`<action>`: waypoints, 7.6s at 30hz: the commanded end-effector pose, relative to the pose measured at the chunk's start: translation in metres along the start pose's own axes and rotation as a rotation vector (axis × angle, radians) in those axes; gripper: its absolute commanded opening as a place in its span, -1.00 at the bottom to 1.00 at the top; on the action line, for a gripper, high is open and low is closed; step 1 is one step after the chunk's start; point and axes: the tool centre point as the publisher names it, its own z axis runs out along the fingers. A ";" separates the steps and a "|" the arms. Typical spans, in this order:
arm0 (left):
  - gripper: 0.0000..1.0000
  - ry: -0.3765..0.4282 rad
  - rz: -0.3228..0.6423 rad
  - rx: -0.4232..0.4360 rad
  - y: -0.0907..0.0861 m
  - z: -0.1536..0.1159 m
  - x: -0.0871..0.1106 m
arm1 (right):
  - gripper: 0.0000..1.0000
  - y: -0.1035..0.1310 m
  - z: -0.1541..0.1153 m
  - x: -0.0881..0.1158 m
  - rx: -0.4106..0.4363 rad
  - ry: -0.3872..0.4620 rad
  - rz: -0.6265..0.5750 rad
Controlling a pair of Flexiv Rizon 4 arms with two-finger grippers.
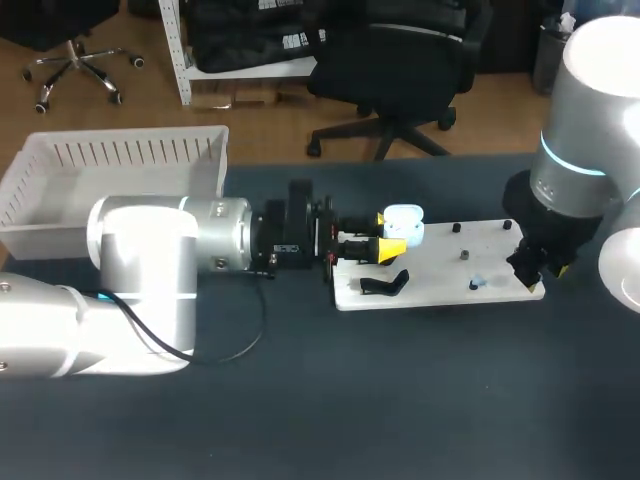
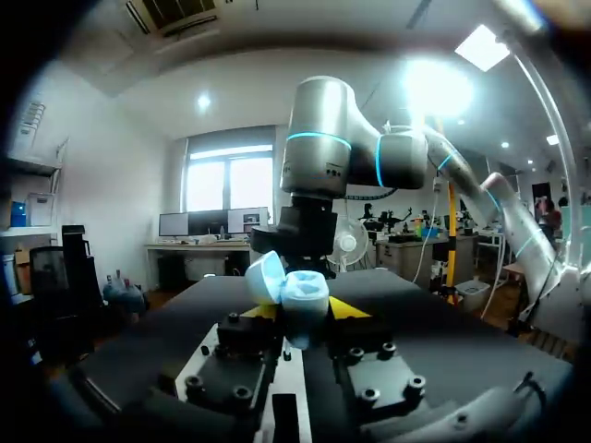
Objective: Pick up each earbud case from the left stands, insert the matching earbuds, close the lid, and place the case in the box.
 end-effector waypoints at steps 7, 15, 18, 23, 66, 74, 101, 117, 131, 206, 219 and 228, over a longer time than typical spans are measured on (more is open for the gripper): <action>-1.00 -0.002 0.003 -0.007 -0.002 0.000 0.000 | -0.22 -0.002 0.008 0.000 0.021 -0.019 0.012; -1.00 -0.002 0.003 -0.007 -0.002 0.000 0.000 | -0.22 -0.005 0.012 -0.001 0.028 -0.025 0.020; -1.00 -0.002 0.003 -0.007 -0.002 0.000 0.000 | -0.25 -0.006 0.014 -0.001 0.026 -0.025 0.022; -1.00 -0.002 0.003 -0.007 -0.002 0.000 0.000 | -0.30 -0.008 0.016 -0.001 0.023 -0.029 0.030; -1.00 -0.002 0.003 -0.007 -0.002 0.000 0.000 | -1.00 0.004 -0.051 -0.006 0.032 -0.092 0.030; -1.00 -0.002 0.003 -0.007 -0.002 0.000 0.000 | -1.00 0.033 -0.129 -0.021 0.066 -0.083 0.047; -1.00 -0.002 0.003 -0.007 -0.002 0.000 0.000 | -1.00 0.132 -0.203 -0.053 0.032 -0.050 0.122; -1.00 -0.002 0.003 -0.007 -0.002 0.000 0.000 | -1.00 0.139 -0.178 -0.071 0.029 0.033 0.632; -1.00 -0.002 0.003 -0.007 -0.002 0.000 0.000 | -1.00 0.153 -0.184 -0.070 0.056 0.023 0.840; -1.00 -0.002 0.003 -0.007 -0.002 0.000 0.000 | -1.00 0.168 -0.162 -0.097 0.243 0.248 1.504; -1.00 -0.002 0.003 -0.007 -0.002 0.000 0.000 | -1.00 0.165 -0.158 -0.100 0.244 0.256 1.509; -1.00 -0.002 0.003 -0.007 -0.002 0.000 0.000 | -1.00 0.165 -0.156 -0.099 0.239 0.262 1.514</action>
